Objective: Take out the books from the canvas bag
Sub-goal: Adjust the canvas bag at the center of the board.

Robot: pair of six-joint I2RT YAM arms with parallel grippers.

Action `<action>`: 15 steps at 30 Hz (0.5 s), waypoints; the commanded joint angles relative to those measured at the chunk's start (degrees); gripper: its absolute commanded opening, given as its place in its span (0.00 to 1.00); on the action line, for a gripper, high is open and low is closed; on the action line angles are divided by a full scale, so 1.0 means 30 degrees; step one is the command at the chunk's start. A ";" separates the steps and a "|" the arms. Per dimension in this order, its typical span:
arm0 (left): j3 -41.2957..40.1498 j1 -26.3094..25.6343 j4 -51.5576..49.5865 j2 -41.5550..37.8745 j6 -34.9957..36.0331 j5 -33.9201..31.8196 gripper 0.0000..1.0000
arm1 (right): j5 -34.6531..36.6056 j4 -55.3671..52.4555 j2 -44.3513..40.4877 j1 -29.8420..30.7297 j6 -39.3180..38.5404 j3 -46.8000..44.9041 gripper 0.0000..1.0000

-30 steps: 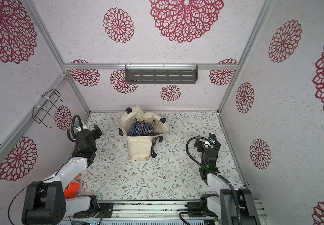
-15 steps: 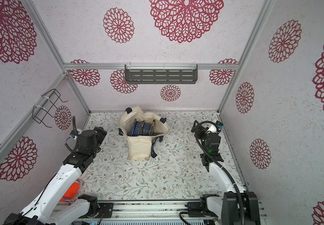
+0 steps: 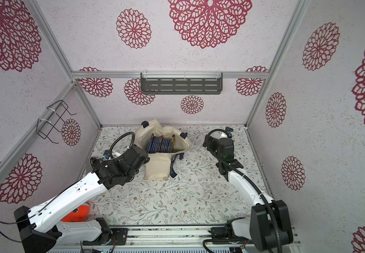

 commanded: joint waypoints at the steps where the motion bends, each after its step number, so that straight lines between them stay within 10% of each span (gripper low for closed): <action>1: 0.1382 -0.0934 -0.2537 0.1127 -0.2875 -0.1177 0.98 | 0.0712 -0.1761 0.0104 0.0149 -0.1051 0.1150 0.99; 15: 0.3543 -0.1678 -0.0957 0.4777 -0.3625 -0.0405 0.98 | 0.2890 -0.4514 0.2192 0.2738 -0.3797 0.4175 0.99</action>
